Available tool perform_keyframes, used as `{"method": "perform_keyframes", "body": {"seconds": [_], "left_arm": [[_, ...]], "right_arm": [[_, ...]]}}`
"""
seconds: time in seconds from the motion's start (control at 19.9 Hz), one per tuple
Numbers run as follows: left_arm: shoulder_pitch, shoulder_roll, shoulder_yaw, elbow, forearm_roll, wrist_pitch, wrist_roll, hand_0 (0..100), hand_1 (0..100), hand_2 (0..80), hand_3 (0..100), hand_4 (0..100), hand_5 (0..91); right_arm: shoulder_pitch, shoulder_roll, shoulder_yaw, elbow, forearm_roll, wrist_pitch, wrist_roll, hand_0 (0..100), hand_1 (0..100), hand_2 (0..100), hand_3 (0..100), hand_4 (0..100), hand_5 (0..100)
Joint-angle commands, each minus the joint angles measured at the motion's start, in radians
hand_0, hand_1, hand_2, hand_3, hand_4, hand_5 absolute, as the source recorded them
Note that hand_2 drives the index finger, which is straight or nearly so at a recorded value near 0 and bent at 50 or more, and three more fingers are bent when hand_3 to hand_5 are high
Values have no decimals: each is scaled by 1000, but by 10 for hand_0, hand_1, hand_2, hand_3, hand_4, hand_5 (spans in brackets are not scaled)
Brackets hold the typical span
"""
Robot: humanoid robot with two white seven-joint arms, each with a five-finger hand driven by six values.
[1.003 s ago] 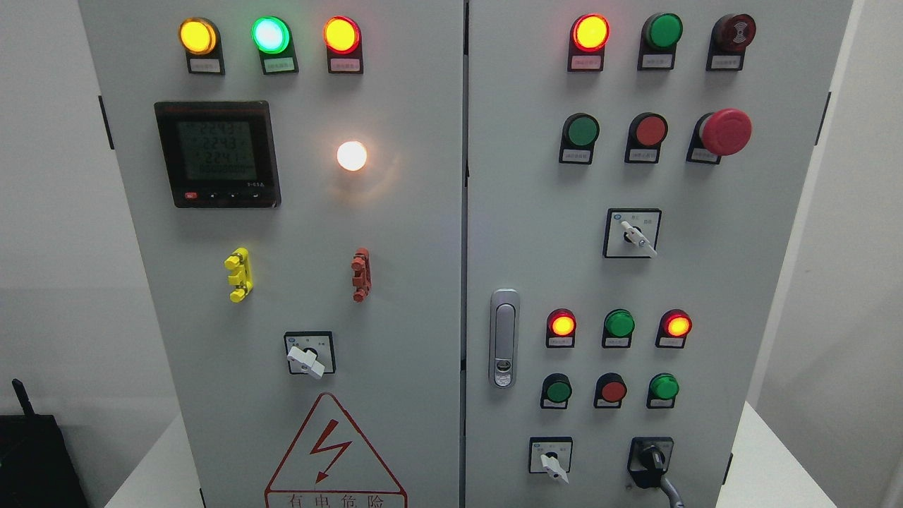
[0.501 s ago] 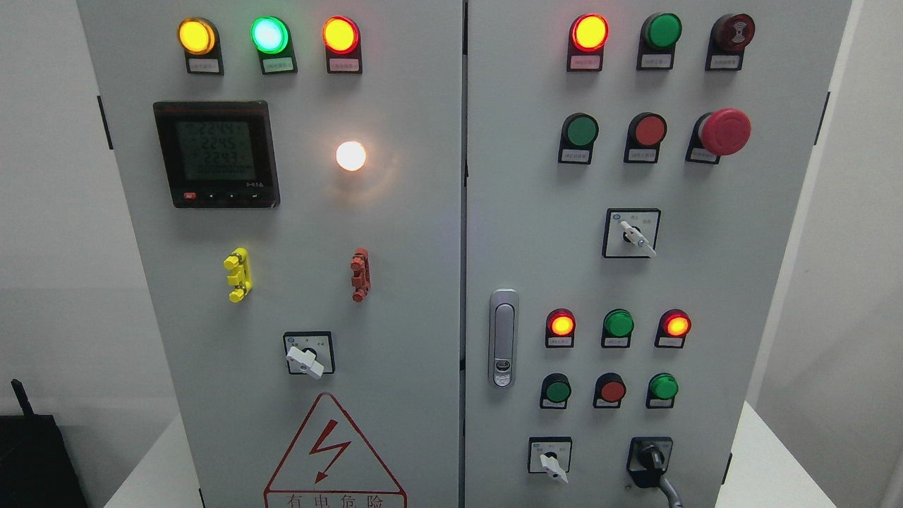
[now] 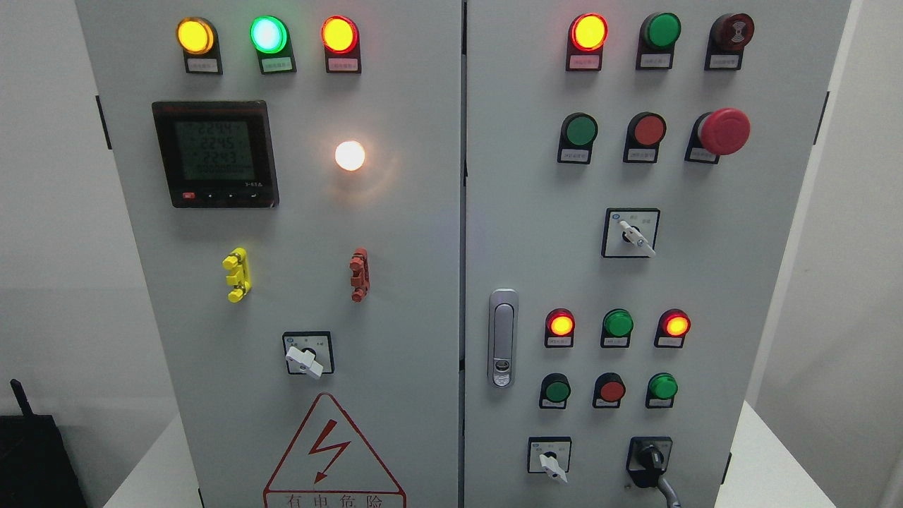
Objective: Trip black knob to open circuit
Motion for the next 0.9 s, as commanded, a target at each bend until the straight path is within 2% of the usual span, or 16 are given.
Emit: {"method": "perform_keyframes", "body": {"seconds": [0.0, 0.85], "left_arm": [[-2, 0, 2, 0, 2, -3, 0, 120, 389, 0, 0, 0, 0], [-2, 0, 2, 0, 2, -3, 0, 120, 389, 0, 0, 0, 0]], "right_arm": [[-9, 6, 19, -31, -2, -7, 8, 0, 0, 114, 1000, 1000, 1000], [-13, 10, 34, -40, -8, -7, 8, 0, 0, 115, 1000, 1000, 1000]]}}
